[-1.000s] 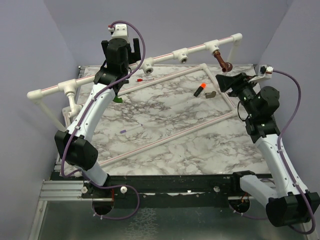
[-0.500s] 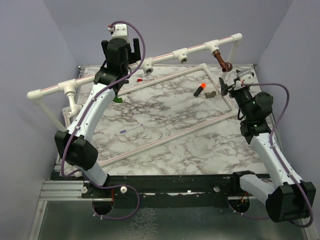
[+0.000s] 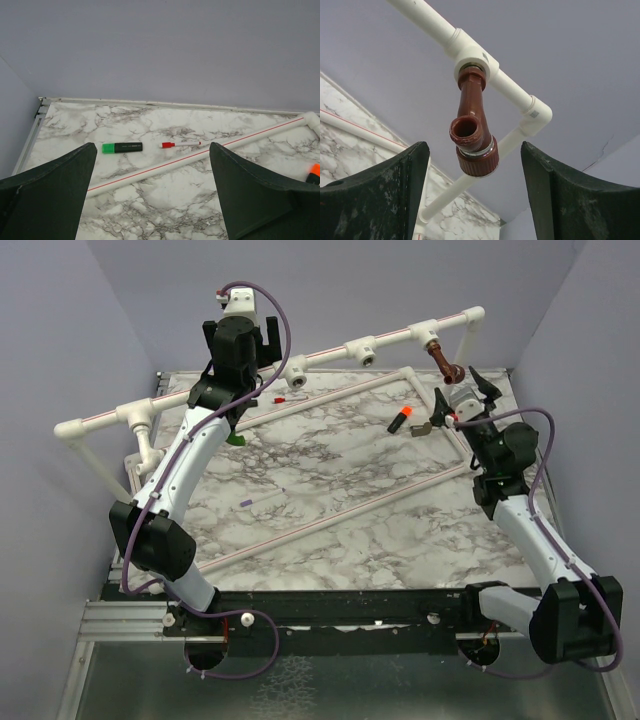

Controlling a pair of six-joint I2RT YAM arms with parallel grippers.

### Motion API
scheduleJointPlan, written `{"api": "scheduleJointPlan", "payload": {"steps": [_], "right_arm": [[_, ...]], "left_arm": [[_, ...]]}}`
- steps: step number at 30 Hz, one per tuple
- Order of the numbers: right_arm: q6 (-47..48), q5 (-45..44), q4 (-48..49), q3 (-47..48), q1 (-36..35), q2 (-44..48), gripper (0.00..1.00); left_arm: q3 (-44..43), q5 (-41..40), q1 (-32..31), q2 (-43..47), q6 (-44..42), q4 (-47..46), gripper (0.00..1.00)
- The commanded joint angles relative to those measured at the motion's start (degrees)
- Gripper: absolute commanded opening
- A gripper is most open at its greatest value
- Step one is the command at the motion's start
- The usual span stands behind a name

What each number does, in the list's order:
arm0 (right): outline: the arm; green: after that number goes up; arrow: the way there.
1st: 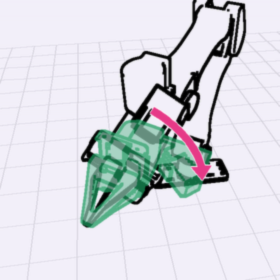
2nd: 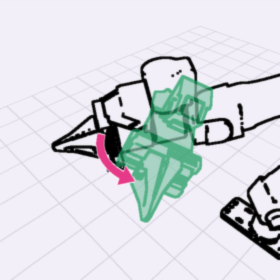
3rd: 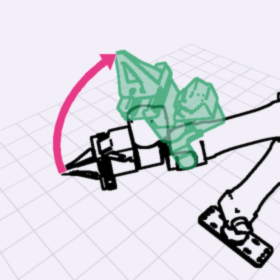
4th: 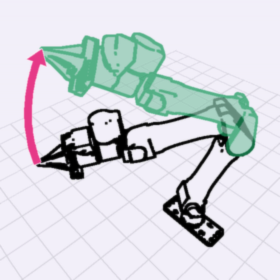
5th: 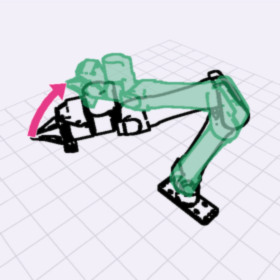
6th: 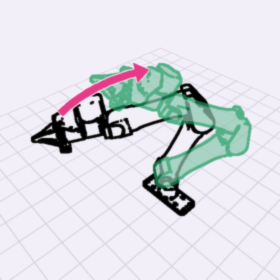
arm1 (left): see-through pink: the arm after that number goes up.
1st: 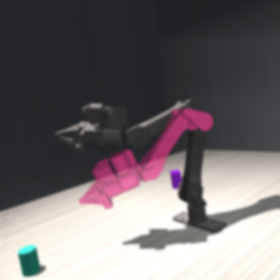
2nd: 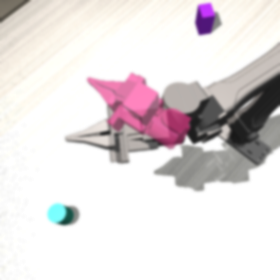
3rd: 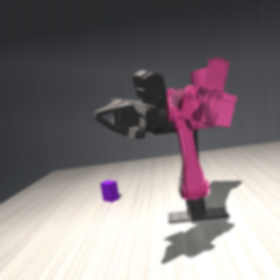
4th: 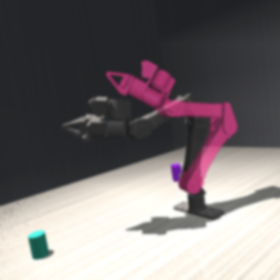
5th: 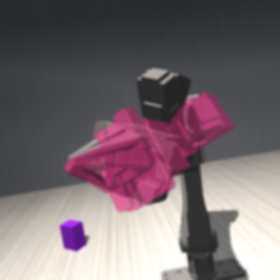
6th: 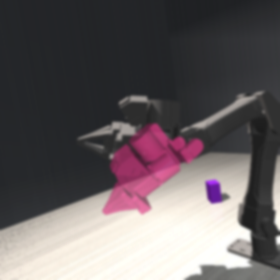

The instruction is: Install the water faucets

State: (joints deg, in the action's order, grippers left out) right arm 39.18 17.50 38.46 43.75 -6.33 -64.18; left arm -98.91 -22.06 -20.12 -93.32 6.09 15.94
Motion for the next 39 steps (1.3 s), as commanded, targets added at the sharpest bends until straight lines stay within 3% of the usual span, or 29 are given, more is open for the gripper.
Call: {"api": "scheduleJointPlan", "payload": {"steps": [1,23,31,37,39], "right_arm": [[3.18,1.82,2.91,1.72,-0.41,-2.34,0.77],[-2.89,2.98,8.41,5.87,-0.35,-6.40,0.61],[-5.35,4.33,6.68,6.37,-0.35,-6.57,0.34],[-10.07,5.23,4.94,6.71,-0.39,-6.31,0.04],[-11.94,5.31,4.47,6.86,-0.40,-6.31,0.01]], "left_arm": [[1.35,0.37,-0.53,-0.65,-1.21,5.32,0.95],[1.26,-0.34,-0.53,-0.30,-1.76,5.32,0.95],[1.44,-0.42,-0.53,-0.02,-1.78,5.32,0.95],[1.27,-0.48,-0.53,-0.02,-1.76,5.32,0.95],[1.26,-0.36,-0.53,-0.07,-1.73,5.32,0.95]]}}
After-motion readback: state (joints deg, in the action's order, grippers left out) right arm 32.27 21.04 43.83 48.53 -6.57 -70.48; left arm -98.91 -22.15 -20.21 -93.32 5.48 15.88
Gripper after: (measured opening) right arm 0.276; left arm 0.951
